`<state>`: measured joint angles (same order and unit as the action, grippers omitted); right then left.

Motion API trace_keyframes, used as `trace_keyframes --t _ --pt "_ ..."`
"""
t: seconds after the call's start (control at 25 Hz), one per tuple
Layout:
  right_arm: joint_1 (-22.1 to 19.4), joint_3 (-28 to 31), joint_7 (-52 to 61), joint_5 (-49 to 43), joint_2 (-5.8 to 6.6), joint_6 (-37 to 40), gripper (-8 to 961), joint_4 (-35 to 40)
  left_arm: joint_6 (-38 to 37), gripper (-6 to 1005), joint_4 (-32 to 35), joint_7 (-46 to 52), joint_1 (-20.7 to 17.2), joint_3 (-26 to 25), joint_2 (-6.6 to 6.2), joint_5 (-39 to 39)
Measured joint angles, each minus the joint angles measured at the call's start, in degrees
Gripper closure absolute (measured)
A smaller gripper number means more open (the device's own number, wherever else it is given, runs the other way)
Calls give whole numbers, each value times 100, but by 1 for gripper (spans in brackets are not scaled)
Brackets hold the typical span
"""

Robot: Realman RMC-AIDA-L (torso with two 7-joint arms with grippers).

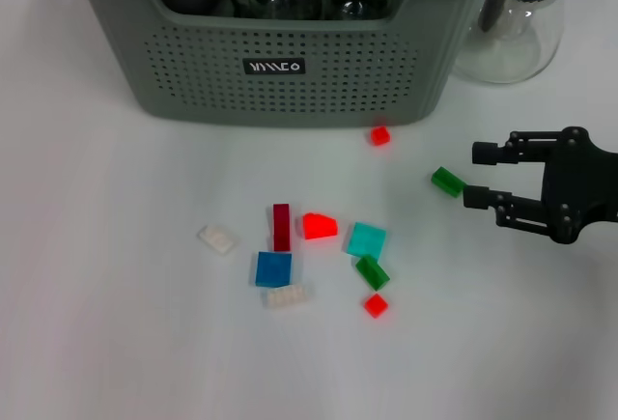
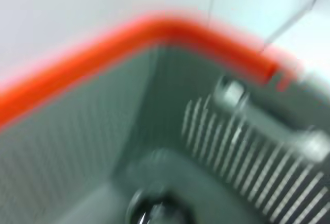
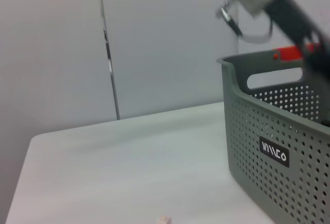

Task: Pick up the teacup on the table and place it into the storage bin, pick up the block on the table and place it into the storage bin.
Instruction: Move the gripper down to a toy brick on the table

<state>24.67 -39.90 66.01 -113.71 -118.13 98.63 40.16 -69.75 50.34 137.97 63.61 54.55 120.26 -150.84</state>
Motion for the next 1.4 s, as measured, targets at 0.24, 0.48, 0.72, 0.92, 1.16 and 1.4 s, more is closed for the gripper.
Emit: trace_keyframes --t 0.24,0.48,0.72,0.92,1.16,1.4 --pt "-34 89 1 22 1 44 429 0 -1454 622 2624 -511 -1431 -976 6 3063" --pt "-41 239 1 24 3 52 429 -5 -2904 525 2332 -2185 -2736 -1366 -150 6193" --pt "-19 323 454 8 50 51 429 -3 -3805 527 1554 -4559 -4088 -1361 18 6358" --pt "58 326 911 4 155 74 429 46 -3593 529 824 -6230 -4638 -1363 318 4802" --pt "142 326 1176 3 238 78 429 48 -2802 531 -562 -7633 -4712 -1358 366 4025" --pt "185 324 1228 1 244 44 429 26 -1842 532 -1196 -8192 -4794 -1554 388 3894"
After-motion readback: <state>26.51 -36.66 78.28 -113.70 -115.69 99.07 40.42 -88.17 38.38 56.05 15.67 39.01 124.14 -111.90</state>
